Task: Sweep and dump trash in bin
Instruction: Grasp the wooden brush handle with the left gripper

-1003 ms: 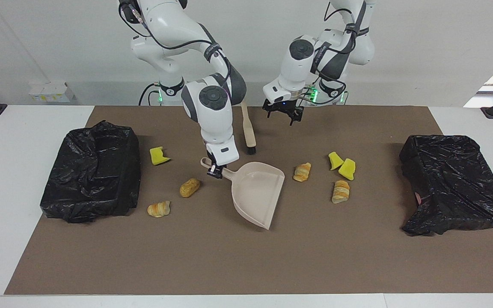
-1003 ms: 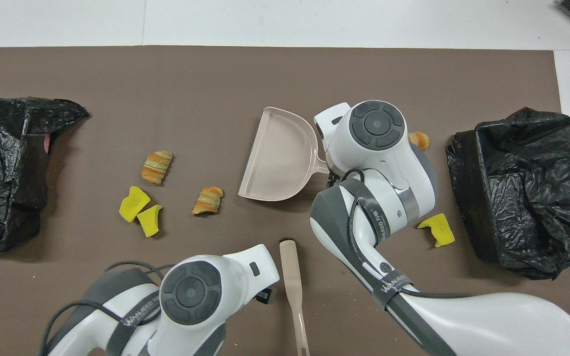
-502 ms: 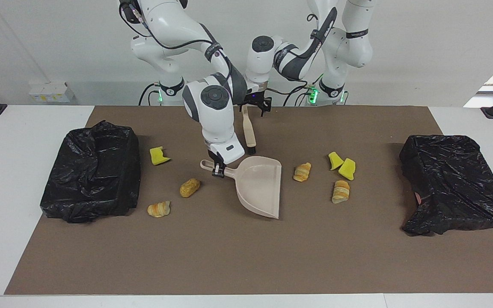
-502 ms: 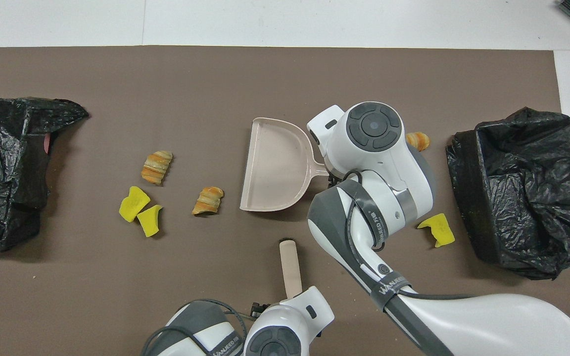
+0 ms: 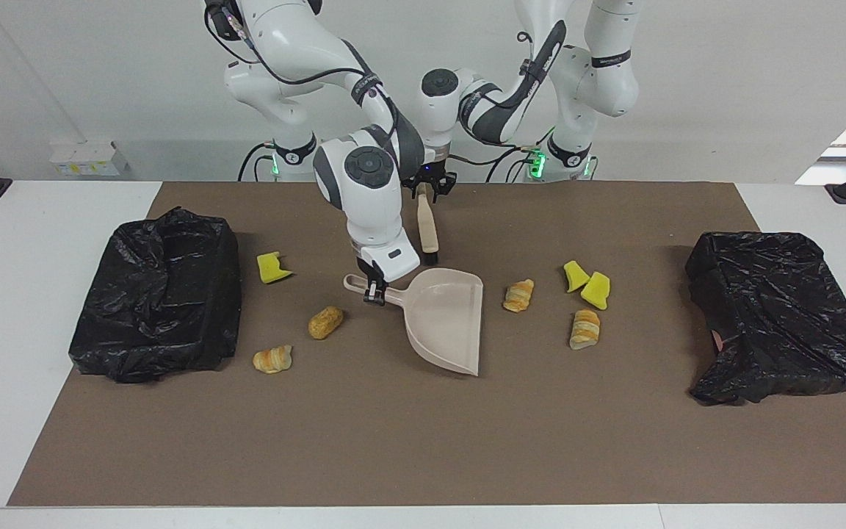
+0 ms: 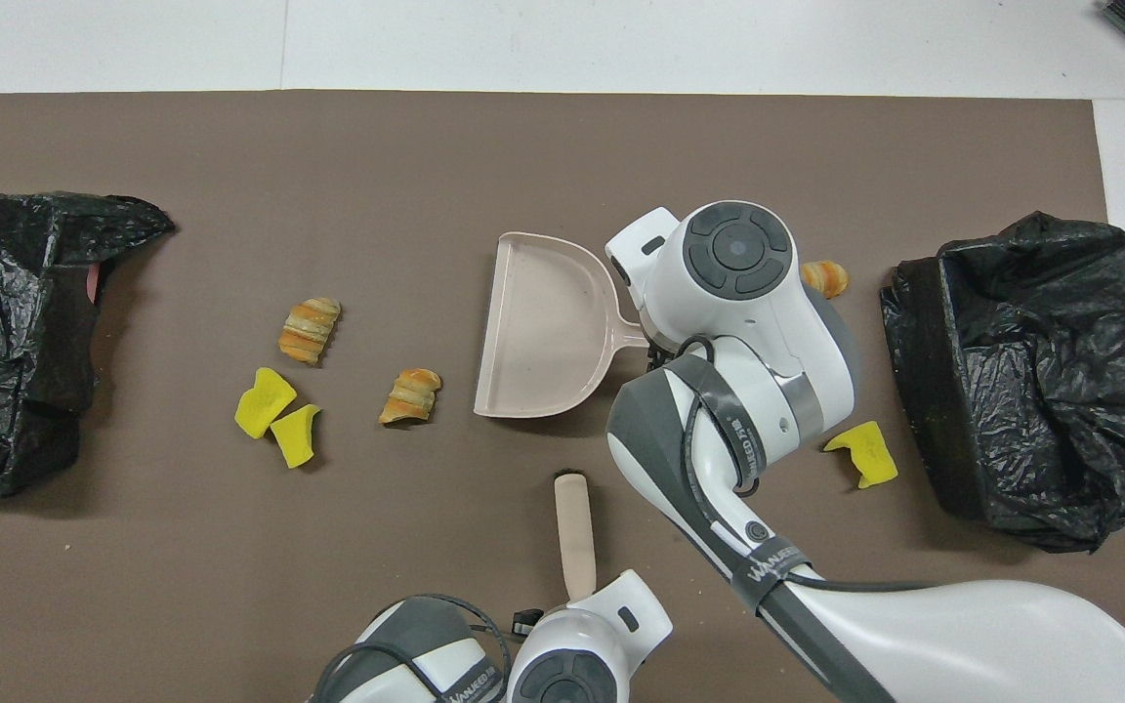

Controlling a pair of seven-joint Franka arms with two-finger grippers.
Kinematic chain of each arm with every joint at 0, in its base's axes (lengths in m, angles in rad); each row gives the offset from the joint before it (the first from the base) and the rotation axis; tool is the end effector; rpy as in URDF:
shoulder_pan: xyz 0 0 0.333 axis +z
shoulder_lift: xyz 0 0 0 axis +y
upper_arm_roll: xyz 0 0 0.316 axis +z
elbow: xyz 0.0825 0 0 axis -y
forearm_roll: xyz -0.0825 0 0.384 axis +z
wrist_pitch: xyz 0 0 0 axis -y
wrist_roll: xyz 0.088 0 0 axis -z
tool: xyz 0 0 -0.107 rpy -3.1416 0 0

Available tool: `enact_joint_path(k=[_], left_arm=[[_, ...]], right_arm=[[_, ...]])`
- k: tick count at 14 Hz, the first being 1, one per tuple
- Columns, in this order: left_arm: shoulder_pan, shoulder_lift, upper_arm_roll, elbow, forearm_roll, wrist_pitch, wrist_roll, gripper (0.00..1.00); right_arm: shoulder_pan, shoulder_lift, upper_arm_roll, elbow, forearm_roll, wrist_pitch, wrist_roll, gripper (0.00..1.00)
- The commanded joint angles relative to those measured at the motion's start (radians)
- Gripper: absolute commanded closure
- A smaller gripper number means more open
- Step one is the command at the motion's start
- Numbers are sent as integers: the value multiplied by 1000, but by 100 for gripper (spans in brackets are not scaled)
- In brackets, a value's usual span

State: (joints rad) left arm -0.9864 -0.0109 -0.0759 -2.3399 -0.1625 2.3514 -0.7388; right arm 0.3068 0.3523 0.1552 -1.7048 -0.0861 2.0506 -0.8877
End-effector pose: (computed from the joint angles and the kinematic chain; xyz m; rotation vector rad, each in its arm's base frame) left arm 0.2439 -0.4423 0.3409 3.0330 -0.3201 -0.1174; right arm 0.5894 0.2781 0.3894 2.4057 1.9859 -0.0101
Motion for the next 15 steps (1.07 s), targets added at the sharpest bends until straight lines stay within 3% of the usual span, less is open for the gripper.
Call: enact_joint_path(k=[1, 7, 15], left_arm=[[-11, -21, 16, 7, -12, -46, -59, 100], [58, -121, 28, 8, -12, -275, -51, 100], [302, -250, 30, 17, -2, -461, -62, 100]], right_arm=[[-11, -10, 7, -9, -11, -6, -25, 100], [-9, -10, 9, -9, -11, -7, -27, 100], [-8, -15, 7, -18, -11, -12, -28, 100]])
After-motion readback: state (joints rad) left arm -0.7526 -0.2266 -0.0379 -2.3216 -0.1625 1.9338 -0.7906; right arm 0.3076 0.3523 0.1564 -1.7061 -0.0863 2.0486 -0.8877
